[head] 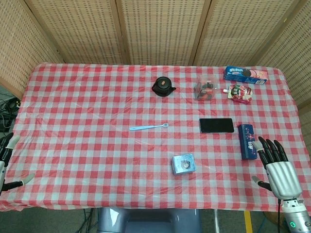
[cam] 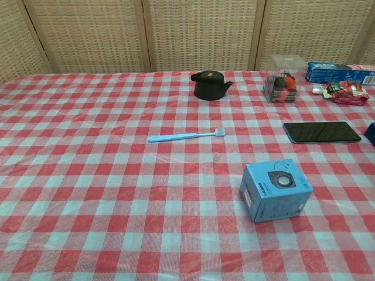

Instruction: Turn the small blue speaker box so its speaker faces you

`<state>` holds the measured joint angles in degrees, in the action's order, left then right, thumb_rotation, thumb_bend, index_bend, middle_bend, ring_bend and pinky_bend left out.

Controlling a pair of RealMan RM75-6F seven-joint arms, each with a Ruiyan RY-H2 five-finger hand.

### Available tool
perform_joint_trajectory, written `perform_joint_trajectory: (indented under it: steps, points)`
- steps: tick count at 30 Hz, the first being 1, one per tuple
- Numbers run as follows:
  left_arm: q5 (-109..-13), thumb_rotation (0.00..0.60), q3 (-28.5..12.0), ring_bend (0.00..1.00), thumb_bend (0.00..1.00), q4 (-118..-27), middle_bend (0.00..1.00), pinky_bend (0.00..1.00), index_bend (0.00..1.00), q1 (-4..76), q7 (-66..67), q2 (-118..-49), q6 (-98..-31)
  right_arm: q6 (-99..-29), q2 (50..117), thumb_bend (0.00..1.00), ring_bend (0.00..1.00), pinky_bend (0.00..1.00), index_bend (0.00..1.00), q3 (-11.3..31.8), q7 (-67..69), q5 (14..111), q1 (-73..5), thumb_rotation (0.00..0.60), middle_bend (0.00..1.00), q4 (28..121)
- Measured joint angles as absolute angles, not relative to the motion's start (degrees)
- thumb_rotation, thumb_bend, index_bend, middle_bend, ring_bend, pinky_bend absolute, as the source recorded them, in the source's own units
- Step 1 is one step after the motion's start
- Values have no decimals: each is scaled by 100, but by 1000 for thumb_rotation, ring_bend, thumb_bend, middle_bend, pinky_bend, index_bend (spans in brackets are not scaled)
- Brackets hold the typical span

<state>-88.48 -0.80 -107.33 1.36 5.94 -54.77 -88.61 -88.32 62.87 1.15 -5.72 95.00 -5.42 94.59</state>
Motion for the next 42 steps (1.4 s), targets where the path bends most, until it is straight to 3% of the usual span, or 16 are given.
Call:
perform_joint_trajectory:
  steps: [12, 24, 31, 39, 42]
  points:
    - [-8680, 600, -161, 0, 0, -10721, 0, 0, 0, 178, 687, -5548, -8804, -8078, 6300, 0, 0, 0, 0, 43, -551, 9929, -1080, 600, 0, 9518]
    - [-8116, 600, -383, 0, 0, -10656, 0, 0, 0, 384, 907, -5700, -8492, -5876, 6460, 0, 8, 8, 65, 81, -500, 10385, -2716, 600, 65, 9919]
    - [-7835, 600, -448, 0, 0, -10640, 0, 0, 0, 492, 996, -5728, -8284, -5217, 7186, 99, 93, 131, 100, 278, -1016, 9926, -3166, 600, 131, 9718]
    - [-7702, 600, -477, 0, 0, -10628, 0, 0, 0, 561, 958, -5699, -8163, -4867, 7753, 179, 156, 195, 133, 435, -1674, 9373, -3423, 600, 196, 9426]
    - [-7687, 600, -480, 0, 0, -10619, 0, 0, 0, 569, 915, -5683, -8151, -4781, 7903, 236, 232, 319, 176, 454, -1959, 9079, -3474, 600, 266, 9345]
